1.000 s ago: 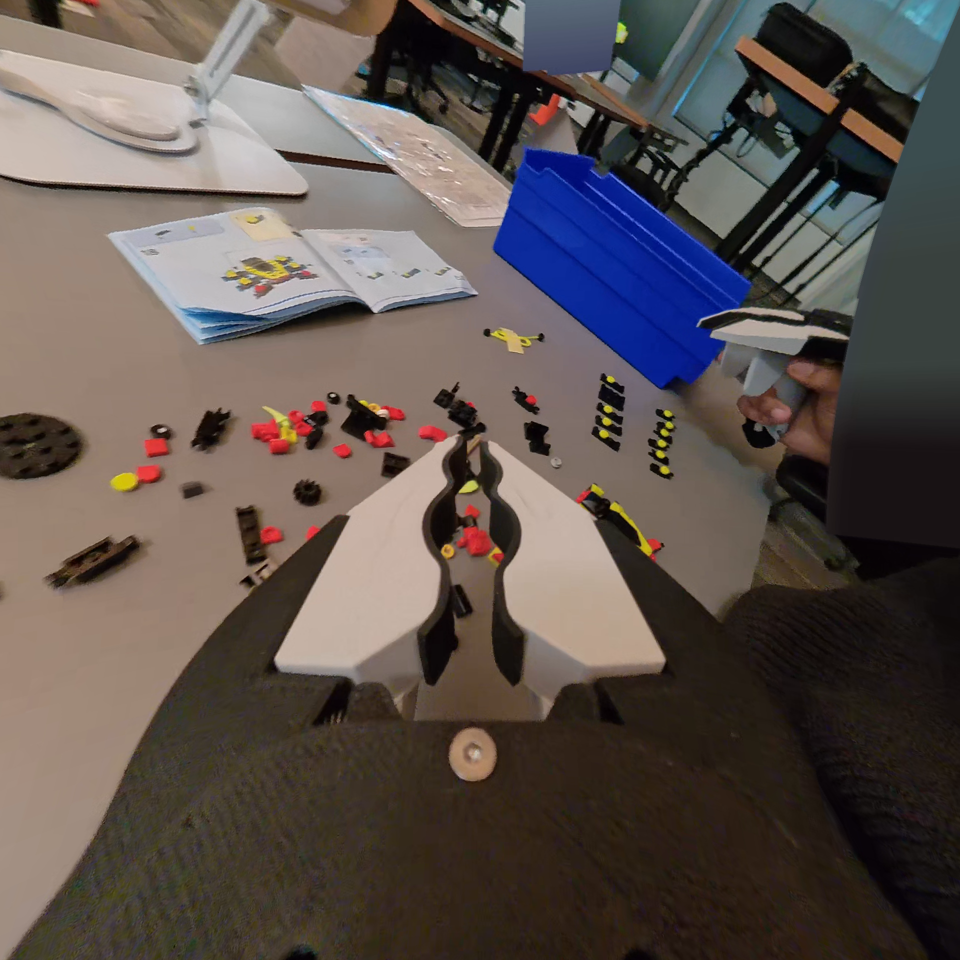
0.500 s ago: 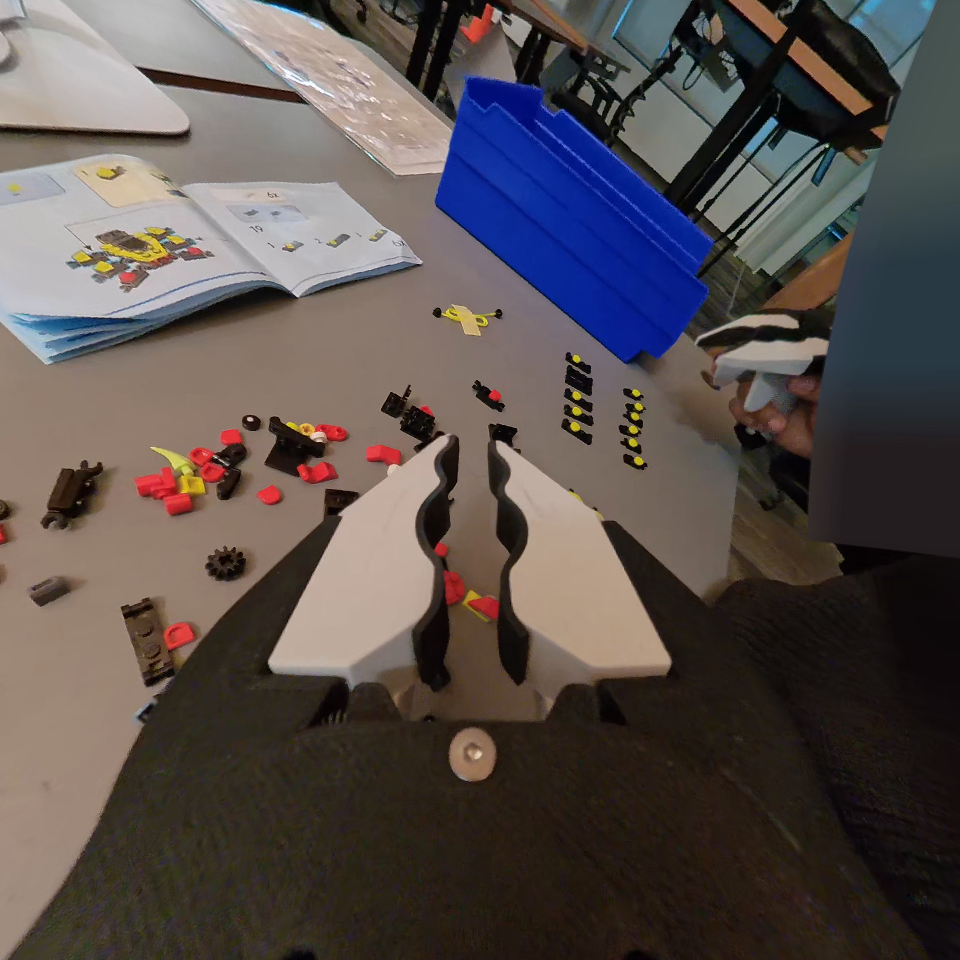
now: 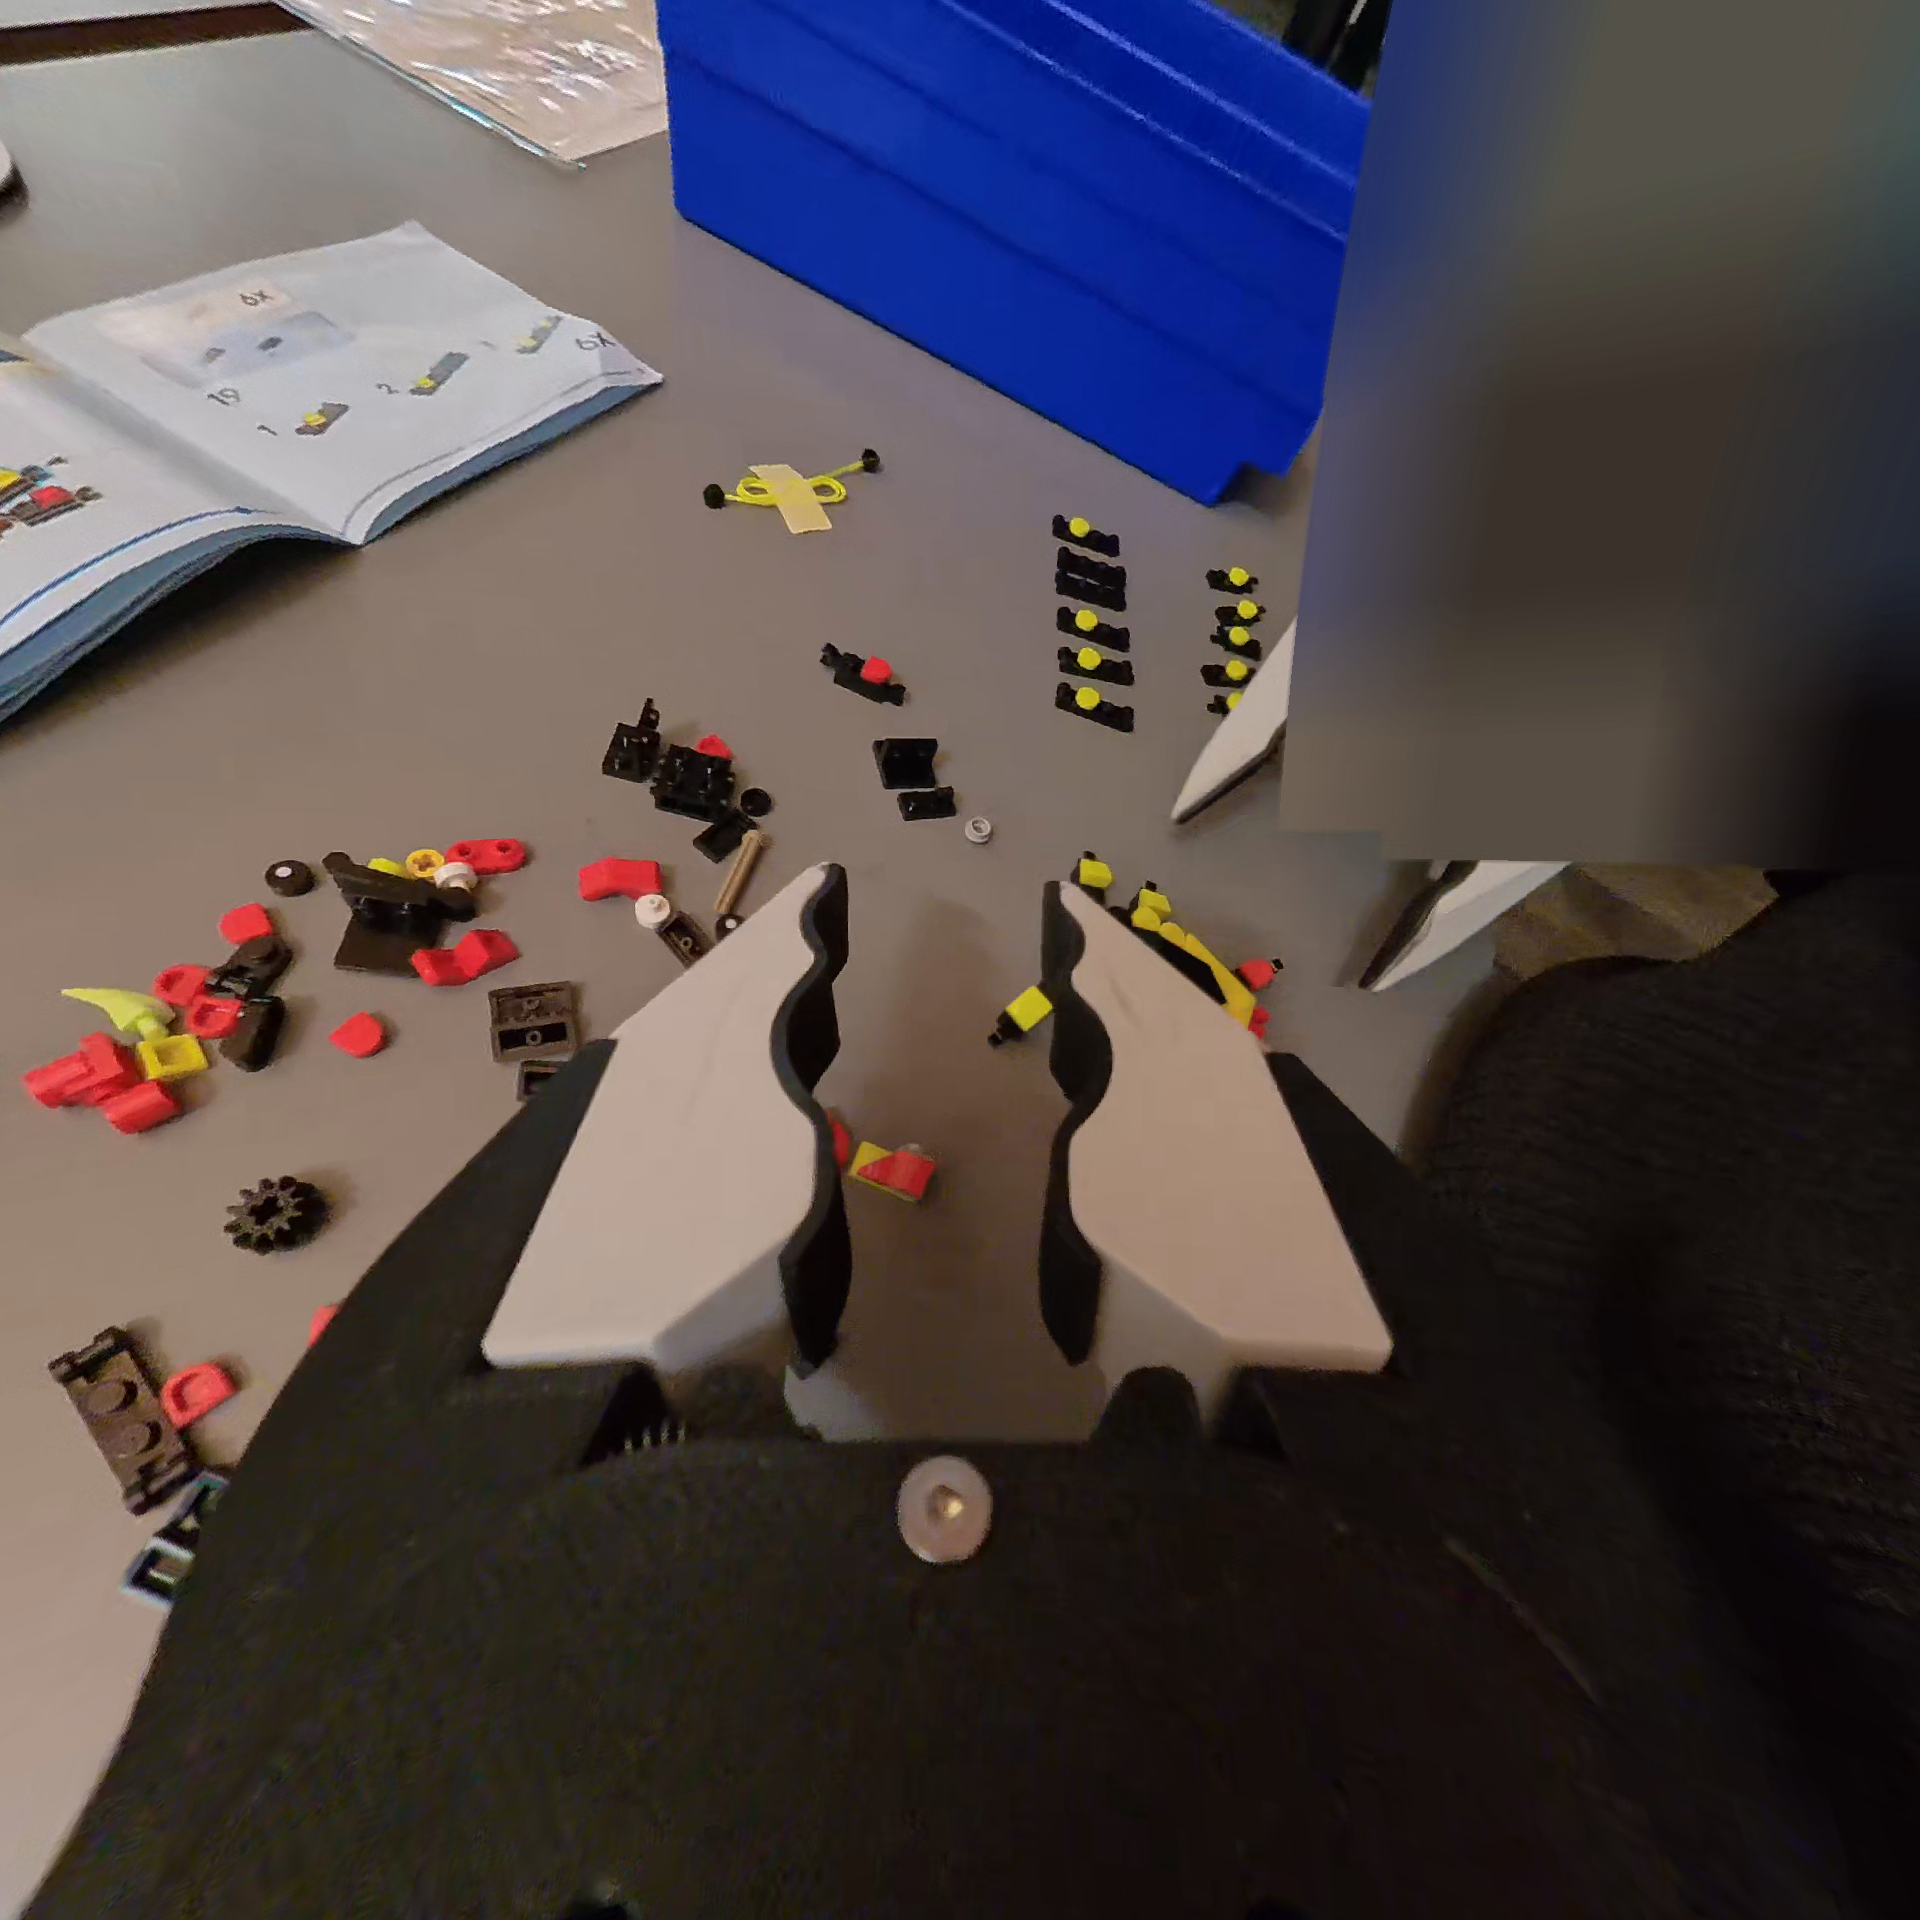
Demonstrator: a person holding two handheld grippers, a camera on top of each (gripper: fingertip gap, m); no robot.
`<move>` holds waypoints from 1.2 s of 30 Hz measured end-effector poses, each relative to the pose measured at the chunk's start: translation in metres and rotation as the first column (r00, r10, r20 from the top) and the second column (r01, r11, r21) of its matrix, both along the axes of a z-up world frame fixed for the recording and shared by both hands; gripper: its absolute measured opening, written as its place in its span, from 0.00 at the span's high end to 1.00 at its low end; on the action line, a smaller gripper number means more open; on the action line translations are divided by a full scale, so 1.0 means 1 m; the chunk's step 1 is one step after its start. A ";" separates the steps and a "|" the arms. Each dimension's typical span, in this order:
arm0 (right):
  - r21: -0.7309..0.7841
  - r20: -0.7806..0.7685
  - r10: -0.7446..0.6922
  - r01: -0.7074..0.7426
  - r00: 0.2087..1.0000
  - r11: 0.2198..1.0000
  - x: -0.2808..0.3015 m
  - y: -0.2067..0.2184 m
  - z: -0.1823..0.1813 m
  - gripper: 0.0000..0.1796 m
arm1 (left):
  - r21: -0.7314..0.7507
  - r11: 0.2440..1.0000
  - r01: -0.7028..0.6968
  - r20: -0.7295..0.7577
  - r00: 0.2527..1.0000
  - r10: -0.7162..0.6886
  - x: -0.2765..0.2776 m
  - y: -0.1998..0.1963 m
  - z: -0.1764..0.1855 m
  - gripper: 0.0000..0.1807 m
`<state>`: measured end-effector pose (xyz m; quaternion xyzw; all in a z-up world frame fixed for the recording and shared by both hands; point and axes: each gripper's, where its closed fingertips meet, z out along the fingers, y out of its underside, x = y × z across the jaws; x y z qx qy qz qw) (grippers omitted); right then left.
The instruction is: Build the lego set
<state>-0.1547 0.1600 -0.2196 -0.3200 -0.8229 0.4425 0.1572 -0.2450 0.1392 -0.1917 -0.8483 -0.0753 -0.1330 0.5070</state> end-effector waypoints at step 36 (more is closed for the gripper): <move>0.114 0.090 -0.031 0.021 0.995 0.993 -0.081 0.057 -0.020 0.67 | -0.155 0.968 -0.199 -0.274 0.950 0.151 -0.018 -0.040 -0.035 0.46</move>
